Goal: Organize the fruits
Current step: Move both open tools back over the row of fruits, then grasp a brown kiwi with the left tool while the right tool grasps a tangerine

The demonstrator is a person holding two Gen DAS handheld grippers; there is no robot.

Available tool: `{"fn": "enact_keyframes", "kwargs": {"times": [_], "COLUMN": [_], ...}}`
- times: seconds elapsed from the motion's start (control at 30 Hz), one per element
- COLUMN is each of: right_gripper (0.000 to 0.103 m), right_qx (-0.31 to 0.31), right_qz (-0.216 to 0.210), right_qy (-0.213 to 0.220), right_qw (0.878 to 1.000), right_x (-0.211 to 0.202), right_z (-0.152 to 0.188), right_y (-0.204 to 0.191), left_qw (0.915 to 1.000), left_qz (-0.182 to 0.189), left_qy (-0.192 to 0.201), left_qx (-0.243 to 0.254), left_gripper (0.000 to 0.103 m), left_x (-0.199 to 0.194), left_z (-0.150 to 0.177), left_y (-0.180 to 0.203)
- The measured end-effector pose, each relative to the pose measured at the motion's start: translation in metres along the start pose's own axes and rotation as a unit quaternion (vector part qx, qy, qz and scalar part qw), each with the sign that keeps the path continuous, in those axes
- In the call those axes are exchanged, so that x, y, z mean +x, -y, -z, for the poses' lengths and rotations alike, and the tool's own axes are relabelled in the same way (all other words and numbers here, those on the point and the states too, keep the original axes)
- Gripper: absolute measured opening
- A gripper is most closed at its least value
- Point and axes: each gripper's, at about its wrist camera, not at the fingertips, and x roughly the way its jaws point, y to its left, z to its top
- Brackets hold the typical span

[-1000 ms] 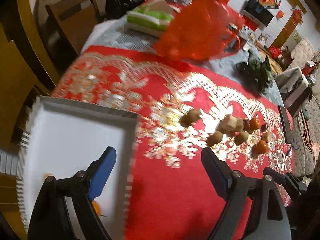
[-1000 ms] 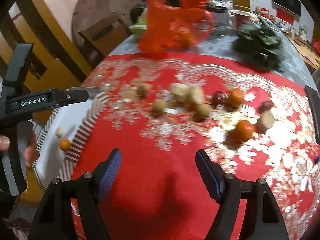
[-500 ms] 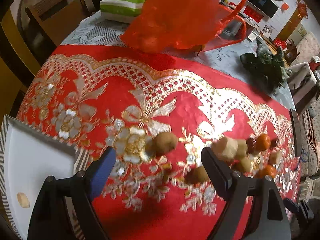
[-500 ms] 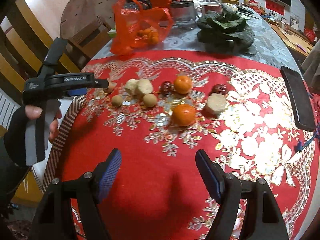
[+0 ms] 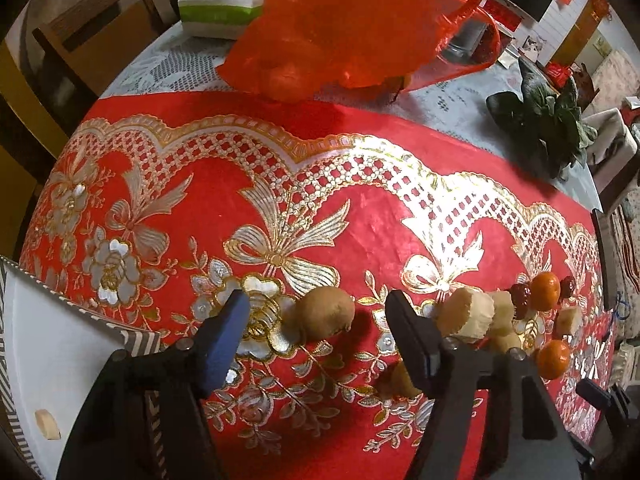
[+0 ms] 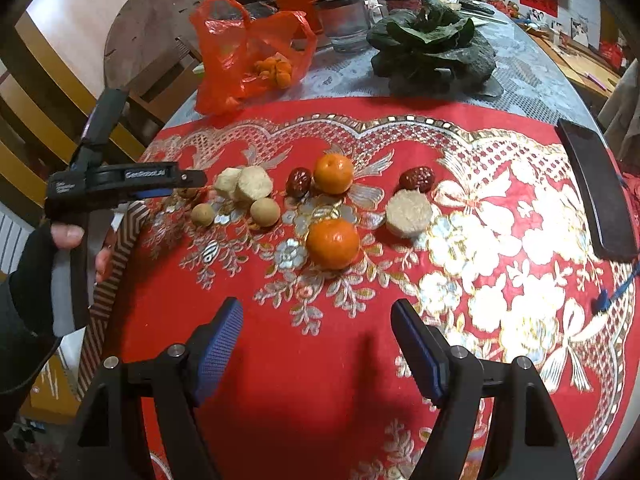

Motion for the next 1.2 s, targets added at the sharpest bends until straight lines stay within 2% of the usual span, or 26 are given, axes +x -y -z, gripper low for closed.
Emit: {"fn": "enact_keyframes", "kwargs": {"times": [0.43, 0.9, 1.2], "right_gripper": [0.081, 0.081, 0.081], "right_qx": [0.006, 0.004, 0.006], "right_qz": [0.021, 0.02, 0.017], "right_qy": [-0.003, -0.006, -0.011], "right_qw": [1.0, 1.0, 1.0], "right_x": [0.027, 0.026, 0.027], "right_z": [-0.02, -0.018, -0.018], "right_y": [0.002, -0.001, 0.0], "left_qw": [0.9999, 0.9999, 0.9999], "left_qz": [0.002, -0.001, -0.013], "left_qy": [-0.008, -0.007, -0.002], "left_qx": [-0.013, -0.014, -0.002], "left_gripper": [0.07, 0.07, 0.056], "left_x": [0.005, 0.003, 0.006], "left_z": [0.0, 0.001, 0.001], "left_y": [-0.008, -0.014, -0.004]}}
